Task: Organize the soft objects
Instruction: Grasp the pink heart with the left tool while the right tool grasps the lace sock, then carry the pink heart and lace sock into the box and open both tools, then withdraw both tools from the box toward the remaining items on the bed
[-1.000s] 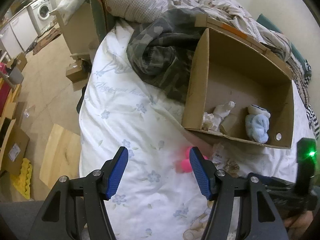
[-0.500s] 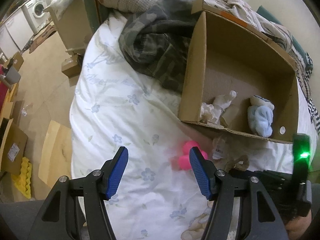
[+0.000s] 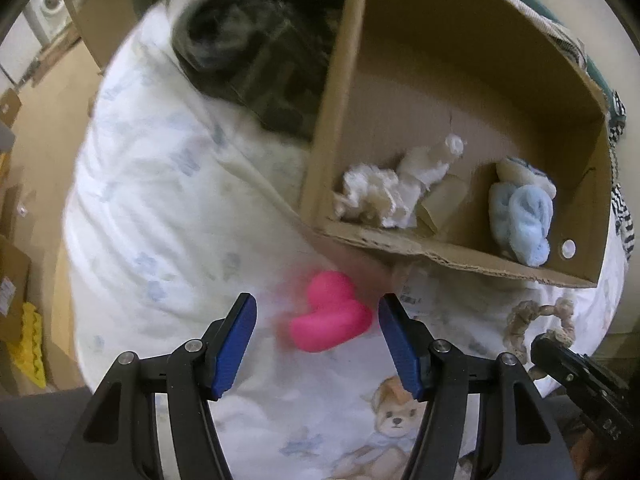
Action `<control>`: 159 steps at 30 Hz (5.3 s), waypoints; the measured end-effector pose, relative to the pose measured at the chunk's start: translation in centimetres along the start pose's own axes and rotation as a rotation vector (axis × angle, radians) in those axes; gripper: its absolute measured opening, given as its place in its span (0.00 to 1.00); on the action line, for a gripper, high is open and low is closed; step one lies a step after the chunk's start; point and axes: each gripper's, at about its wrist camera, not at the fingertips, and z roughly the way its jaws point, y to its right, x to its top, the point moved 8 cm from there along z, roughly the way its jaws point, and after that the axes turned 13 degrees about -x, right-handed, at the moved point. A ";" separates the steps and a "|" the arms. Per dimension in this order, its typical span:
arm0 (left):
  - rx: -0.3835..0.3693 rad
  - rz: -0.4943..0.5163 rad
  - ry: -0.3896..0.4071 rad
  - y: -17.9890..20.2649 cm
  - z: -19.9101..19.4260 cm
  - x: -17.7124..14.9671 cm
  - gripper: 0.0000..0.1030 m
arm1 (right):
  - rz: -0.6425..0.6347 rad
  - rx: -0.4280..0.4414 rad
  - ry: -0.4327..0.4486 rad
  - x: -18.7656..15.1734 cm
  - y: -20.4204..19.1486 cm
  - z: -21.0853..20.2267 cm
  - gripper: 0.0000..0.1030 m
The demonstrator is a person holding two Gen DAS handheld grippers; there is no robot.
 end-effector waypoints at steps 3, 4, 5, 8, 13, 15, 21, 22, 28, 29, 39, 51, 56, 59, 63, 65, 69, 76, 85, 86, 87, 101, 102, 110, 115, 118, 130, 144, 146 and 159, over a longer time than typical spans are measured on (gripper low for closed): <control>-0.020 -0.036 -0.084 0.0 1.9 -1.0 0.57 | 0.015 0.002 0.001 0.3 0.5 -0.1 0.11; -0.029 -0.044 -0.098 0.0 2.2 -1.2 0.45 | 0.014 0.004 0.000 0.3 0.4 -0.1 0.11; -0.042 -0.057 -0.109 0.0 2.4 -1.3 0.35 | 0.011 0.004 0.000 0.1 0.4 -0.2 0.11; -0.039 -0.047 -0.114 -0.2 2.2 -1.2 0.18 | 0.000 0.005 0.001 0.0 -0.3 0.0 0.11; -0.027 -0.017 -0.089 -0.4 1.0 -1.2 0.16 | -0.012 0.014 -0.003 -0.1 -0.6 0.0 0.11; -0.029 -0.020 -0.088 -0.5 0.8 -1.7 0.15 | -0.019 0.015 -0.006 -0.2 -0.8 0.1 0.11; -0.026 0.021 -0.087 -1.0 -0.7 -3.2 0.14 | -0.041 0.019 -0.012 -0.5 -1.5 0.1 0.11; -0.027 0.037 -0.079 -0.7 -1.1 -3.4 0.14 | -0.044 0.020 -0.011 -0.5 -1.5 0.1 0.11; -0.020 0.119 0.000 0.5 -4.0 -4.3 0.14 | -0.052 0.034 0.003 -0.6 -1.3 -0.7 0.11; -0.025 0.125 0.007 1.7 -3.8 -4.5 0.14 | -0.050 0.035 0.008 -0.6 -1.1 -1.0 0.11; -0.021 0.175 0.041 1.8 -5.2 -5.0 0.14 | -0.062 0.039 0.023 -0.7 -1.8 -1.5 0.11; -0.018 0.269 0.208 4.9 -11.1 -4.3 0.13 | -0.057 0.107 0.098 0.7 -2.2 -5.6 0.11; -0.010 0.319 0.288 6.8 -13.8 -1.7 0.13 | -0.050 0.138 0.173 3.4 -2.3 -8.7 0.11; -0.013 0.336 0.311 7.9 -14.3 0.3 0.13 | -0.039 0.142 0.203 5.2 -2.1 -9.5 0.11; -0.025 0.336 0.319 8.8 -14.0 2.8 0.13 | -0.029 0.139 0.235 7.5 -2.3 -9.7 0.11; -0.025 0.337 0.313 9.1 -13.4 3.9 0.13 | -0.027 0.135 0.243 8.4 -2.3 -9.5 0.11; -0.016 0.344 0.301 9.7 -11.9 5.3 0.13 | -0.019 0.113 0.256 9.6 -1.8 -8.6 0.11; 0.012 0.359 0.280 9.2 -8.3 6.0 0.13 | 0.024 0.095 0.219 9.6 -0.4 -5.5 0.11; 0.020 0.333 0.232 8.1 -5.3 5.7 0.13 | 0.007 0.068 0.171 9.3 0.2 -3.2 0.11; 0.020 0.332 0.222 8.1 -5.1 5.6 0.13 | 0.006 0.067 0.165 9.3 0.2 -3.0 0.11; 0.022 0.333 0.219 8.0 -5.0 5.5 0.13 | 0.004 0.067 0.160 9.4 0.1 -2.8 0.11; 0.033 0.345 0.186 8.3 -3.9 4.8 0.13 | -0.037 0.048 0.127 9.3 -1.0 -1.4 0.12; 0.038 0.347 0.185 8.3 -3.9 4.8 0.13 | -0.036 0.046 0.127 9.3 -0.9 -1.4 0.12; 0.046 0.329 0.180 7.9 -3.8 4.8 0.13 | -0.026 0.048 0.136 9.5 -1.0 -1.5 0.12; 0.039 0.323 0.163 7.8 -3.6 4.6 0.21 | 0.006 0.073 0.150 9.6 -0.5 -2.0 0.54; 0.037 0.316 0.170 7.8 -3.8 4.5 0.32 | 0.022 0.071 0.185 9.9 -0.1 -2.7 0.73; 0.053 0.323 0.236 8.3 -5.5 4.9 0.61 | 0.054 0.053 0.183 9.9 0.6 -3.0 0.74; 0.062 0.325 0.292 7.5 -7.7 3.8 0.61 | 0.059 0.036 0.173 8.3 0.6 -3.7 0.77; 0.063 0.315 0.299 7.1 -8.2 3.6 0.61 | 0.063 0.034 0.171 7.9 0.7 -3.8 0.77; 0.077 0.274 0.339 4.0 -11.3 1.5 0.61 | 0.070 0.054 0.151 4.7 0.6 -4.6 0.77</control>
